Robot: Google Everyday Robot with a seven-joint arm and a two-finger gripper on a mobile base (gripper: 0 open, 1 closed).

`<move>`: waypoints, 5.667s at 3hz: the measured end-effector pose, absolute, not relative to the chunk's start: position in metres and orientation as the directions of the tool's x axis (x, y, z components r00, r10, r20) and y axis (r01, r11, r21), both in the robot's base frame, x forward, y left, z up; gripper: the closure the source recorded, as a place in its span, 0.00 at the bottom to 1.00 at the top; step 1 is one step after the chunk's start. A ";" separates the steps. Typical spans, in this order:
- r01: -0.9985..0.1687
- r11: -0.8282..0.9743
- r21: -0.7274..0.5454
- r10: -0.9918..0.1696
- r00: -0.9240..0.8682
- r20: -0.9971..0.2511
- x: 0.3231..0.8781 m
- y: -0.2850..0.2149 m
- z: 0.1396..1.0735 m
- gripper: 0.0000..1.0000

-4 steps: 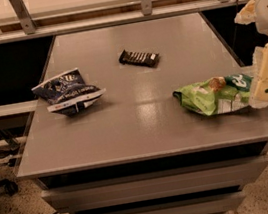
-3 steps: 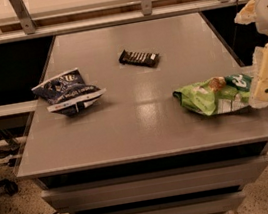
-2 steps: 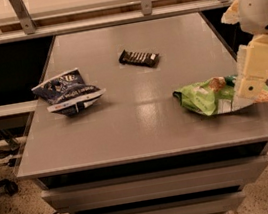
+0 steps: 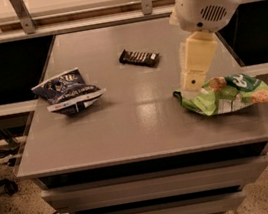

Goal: Pick blue chip bag

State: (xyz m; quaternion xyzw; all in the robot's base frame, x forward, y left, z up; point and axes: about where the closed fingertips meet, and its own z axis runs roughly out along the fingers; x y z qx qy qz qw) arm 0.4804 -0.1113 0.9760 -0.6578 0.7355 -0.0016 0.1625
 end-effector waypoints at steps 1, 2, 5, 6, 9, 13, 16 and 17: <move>-0.971 0.138 -0.197 -0.966 -0.088 -0.243 0.503 -0.057 0.969 0.00; -0.970 0.137 -0.200 -0.966 -0.086 -0.243 0.503 -0.057 0.969 0.00; -0.966 0.223 -0.129 -0.944 -0.181 -0.275 0.539 0.036 0.955 0.00; -0.958 0.261 -0.119 -0.938 -0.223 -0.264 0.557 0.081 0.947 0.00; -0.890 0.449 -0.085 -0.883 -0.427 -0.196 0.582 0.166 0.902 0.00; -0.865 0.499 -0.038 -0.860 -0.490 -0.146 0.584 0.186 0.858 0.96; -0.865 0.469 -0.180 -0.869 -0.415 -0.270 0.587 0.172 0.947 1.00; -0.872 0.446 -0.203 -0.877 -0.379 -0.295 0.586 0.173 0.969 1.00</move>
Offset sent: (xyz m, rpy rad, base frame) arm 0.0188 0.0423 -0.0070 -0.0001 0.0197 0.0068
